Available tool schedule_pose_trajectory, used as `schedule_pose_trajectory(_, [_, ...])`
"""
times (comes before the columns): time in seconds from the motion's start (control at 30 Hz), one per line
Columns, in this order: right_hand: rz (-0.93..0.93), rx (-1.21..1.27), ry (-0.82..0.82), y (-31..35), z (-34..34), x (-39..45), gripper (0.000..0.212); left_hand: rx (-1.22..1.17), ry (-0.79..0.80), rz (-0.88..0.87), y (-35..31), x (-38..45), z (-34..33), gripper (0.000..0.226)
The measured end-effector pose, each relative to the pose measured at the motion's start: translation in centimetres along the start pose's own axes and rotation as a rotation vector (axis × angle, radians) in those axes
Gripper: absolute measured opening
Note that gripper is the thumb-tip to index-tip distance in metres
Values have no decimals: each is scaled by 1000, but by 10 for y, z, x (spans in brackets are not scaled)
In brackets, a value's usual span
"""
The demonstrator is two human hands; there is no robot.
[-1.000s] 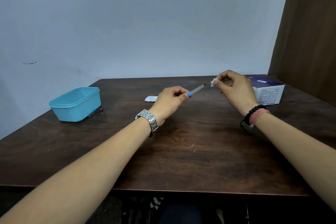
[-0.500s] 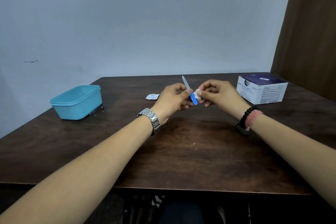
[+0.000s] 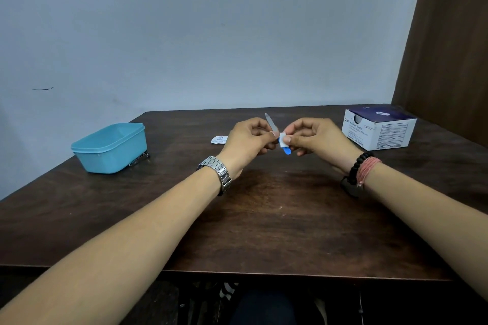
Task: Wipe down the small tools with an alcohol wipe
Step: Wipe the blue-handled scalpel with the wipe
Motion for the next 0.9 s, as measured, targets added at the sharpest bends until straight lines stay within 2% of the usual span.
schedule_pose_trajectory(0.37, [-60,44,-1,-1,-2,-3,12,5,-29,-7,-2,-1,1,14])
schedule_pose_trajectory(0.57, [-76,-4,-19,-2,-1,-4,5,-3,-33,-4,-1,0,0,18])
schedule_pose_trajectory(0.8, [-98,-22,-4,-2,-2,-3,8,-27,-74,-1,-2,1,5,15])
schedule_pose_trajectory(0.9, [-78,-16,-16,0,-2,-5,10,-34,-40,11,-2,0,2,16])
Point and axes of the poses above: each hand's wrist, its own x-axis towards the middle knuckle, its own z-axis out of the back of the hand, y = z × x, the point moved 4 cm from there along x, towards the middle knuckle, and after that the axes turned 4 degrees about -y, right-handed, at the moved point
